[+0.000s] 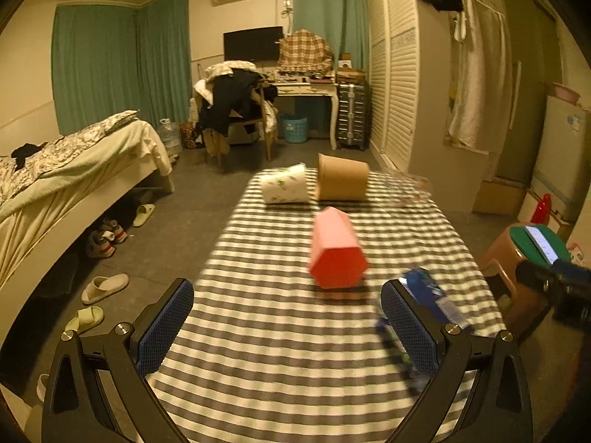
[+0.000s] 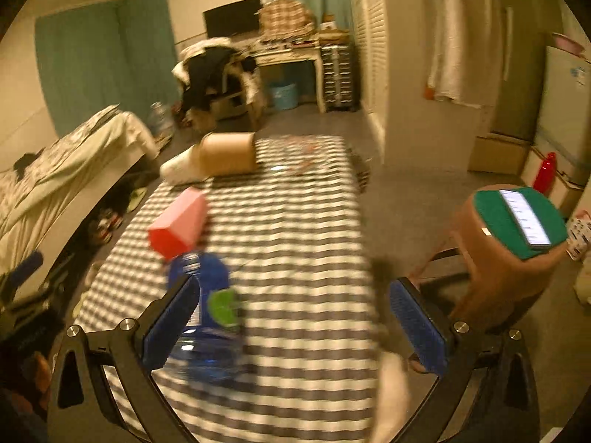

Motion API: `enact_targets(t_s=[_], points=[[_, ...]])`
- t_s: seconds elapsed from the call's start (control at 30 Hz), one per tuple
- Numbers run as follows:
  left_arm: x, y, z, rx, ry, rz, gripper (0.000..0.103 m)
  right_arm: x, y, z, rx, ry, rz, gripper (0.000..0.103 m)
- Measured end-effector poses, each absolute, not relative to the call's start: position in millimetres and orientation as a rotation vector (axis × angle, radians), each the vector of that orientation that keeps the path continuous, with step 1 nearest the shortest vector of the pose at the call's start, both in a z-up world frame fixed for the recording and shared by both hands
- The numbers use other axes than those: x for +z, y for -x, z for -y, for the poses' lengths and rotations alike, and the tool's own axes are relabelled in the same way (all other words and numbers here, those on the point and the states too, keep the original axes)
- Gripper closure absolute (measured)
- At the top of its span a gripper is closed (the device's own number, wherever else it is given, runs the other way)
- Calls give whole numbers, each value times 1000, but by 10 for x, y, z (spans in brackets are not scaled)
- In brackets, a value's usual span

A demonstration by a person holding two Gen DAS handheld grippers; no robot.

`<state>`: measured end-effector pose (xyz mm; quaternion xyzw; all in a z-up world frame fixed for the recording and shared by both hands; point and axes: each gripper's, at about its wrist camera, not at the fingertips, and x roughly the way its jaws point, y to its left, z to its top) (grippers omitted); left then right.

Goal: Flip cup upside down
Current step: 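Lift the blue bottle with the right tool toward the left tool, then close the left tool on the bottle while the right tool releases it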

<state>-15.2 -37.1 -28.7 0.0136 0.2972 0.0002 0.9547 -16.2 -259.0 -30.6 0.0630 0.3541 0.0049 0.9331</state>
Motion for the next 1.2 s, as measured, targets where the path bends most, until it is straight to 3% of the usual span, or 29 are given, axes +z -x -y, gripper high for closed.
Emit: enact_targets(t_s=[0.6,0.93,1.2], points=[[-675,373,1220,-108,-10,-635,0,-646,137,3326,-95,-208,-752,0],[-699,327,1372,-130,-31,-670,0,-747,95,3489,-104,-241,-759,0],[-1018,118,1453,-132,-75,-782,0,-802,77,3470,-99,-232,-774,0]])
